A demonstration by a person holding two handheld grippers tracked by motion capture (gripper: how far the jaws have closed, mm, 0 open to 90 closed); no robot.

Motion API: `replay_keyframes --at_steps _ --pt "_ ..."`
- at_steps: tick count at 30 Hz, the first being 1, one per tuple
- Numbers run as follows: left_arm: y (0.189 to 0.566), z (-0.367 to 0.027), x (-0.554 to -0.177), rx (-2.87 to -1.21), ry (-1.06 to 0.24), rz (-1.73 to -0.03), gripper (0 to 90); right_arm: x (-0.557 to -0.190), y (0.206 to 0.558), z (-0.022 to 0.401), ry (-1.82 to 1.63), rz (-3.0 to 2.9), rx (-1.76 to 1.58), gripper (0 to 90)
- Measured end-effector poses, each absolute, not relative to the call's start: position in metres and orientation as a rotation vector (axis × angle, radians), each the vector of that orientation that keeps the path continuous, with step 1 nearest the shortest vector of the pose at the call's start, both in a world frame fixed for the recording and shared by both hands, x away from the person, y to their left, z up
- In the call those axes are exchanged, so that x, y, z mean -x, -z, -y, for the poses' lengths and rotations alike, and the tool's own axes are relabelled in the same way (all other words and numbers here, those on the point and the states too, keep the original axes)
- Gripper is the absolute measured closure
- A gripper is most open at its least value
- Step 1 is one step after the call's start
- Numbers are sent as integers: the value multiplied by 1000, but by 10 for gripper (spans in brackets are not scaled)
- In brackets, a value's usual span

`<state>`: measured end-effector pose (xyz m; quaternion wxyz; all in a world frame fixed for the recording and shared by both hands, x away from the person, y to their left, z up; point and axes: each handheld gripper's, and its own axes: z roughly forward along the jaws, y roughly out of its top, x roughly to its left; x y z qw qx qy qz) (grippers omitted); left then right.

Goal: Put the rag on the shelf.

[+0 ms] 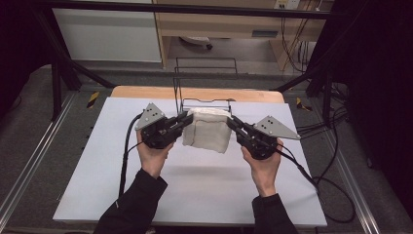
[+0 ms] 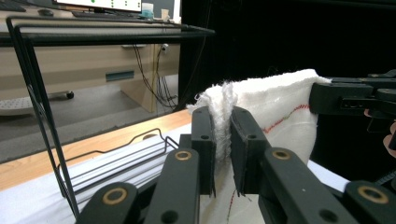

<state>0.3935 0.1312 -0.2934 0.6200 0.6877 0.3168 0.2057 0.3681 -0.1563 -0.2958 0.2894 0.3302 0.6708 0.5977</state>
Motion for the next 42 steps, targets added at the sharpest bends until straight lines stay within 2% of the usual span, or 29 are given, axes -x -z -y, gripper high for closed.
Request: replay_keyframes --at_steps 42 --pt "220 -139 -415 -1456 -574 -680 803 -394 220 140 -1610 -1643 -775 838"
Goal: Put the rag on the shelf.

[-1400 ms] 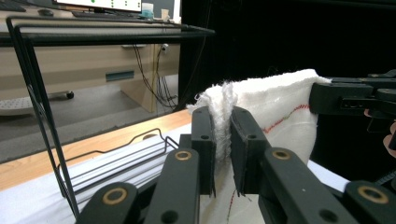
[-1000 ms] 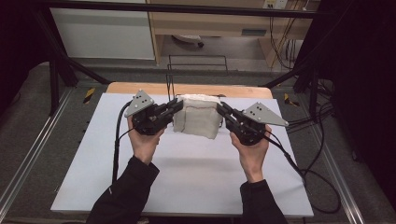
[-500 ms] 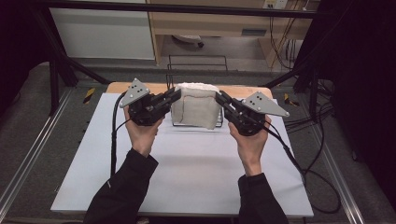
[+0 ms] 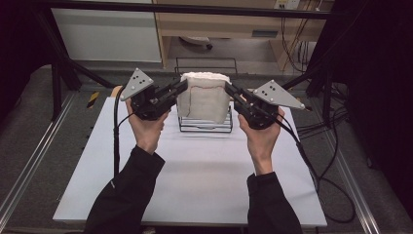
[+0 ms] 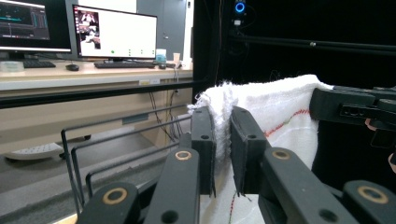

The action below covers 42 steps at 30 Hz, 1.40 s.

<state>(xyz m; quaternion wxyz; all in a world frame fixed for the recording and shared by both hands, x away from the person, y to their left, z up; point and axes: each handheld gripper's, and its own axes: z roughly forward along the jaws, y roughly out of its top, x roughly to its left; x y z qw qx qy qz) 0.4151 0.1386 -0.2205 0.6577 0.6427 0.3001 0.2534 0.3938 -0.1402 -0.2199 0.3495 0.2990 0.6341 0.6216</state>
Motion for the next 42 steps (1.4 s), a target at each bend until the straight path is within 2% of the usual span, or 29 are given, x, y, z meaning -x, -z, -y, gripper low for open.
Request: replay_keyframes --at_steps 42 --pt "172 -134 -464 -1399 -638 -694 804 -448 166 134 -1587 -1568 -766 839"
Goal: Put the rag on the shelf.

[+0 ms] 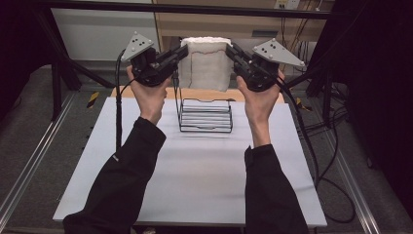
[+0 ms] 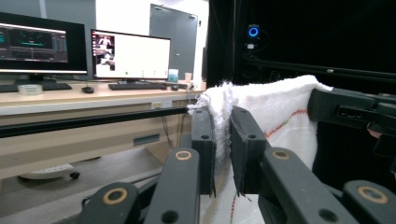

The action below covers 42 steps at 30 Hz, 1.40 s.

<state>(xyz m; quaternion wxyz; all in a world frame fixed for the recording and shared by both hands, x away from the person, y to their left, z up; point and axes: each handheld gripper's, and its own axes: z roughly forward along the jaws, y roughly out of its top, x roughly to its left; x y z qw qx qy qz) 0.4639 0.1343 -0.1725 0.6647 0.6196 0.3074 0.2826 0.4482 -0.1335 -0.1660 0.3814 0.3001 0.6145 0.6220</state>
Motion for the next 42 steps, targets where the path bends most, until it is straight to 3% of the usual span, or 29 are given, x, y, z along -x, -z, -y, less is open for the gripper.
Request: replay_keyframes --at_steps 21,42 --pt "158 -132 -495 -1409 -681 -728 804 -480 153 129 -1583 -1562 -769 839" --pt "174 -129 -533 -1427 -662 -750 803 -519 167 131 -1568 -1591 -817 838"
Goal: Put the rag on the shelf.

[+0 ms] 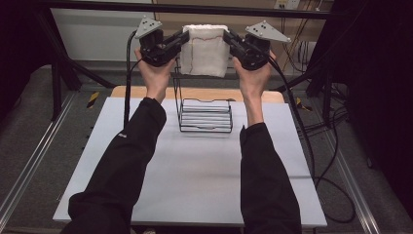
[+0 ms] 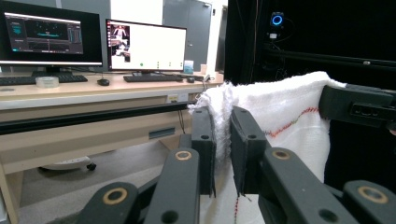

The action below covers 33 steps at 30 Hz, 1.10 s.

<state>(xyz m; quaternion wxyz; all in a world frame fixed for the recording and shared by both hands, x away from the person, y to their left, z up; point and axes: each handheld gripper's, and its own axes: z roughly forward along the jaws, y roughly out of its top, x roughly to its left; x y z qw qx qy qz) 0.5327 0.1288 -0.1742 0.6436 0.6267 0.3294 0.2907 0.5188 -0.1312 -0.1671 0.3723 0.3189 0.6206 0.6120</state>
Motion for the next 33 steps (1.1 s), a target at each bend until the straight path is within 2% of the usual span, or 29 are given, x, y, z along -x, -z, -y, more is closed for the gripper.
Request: replay_keyframes --at_steps 9,33 --pt "187 -128 -536 -1451 -646 -766 804 -528 178 133 -1551 -1621 -830 838" --pt "222 -135 -524 -1520 -583 -773 801 -513 213 133 -1523 -1702 -844 836"
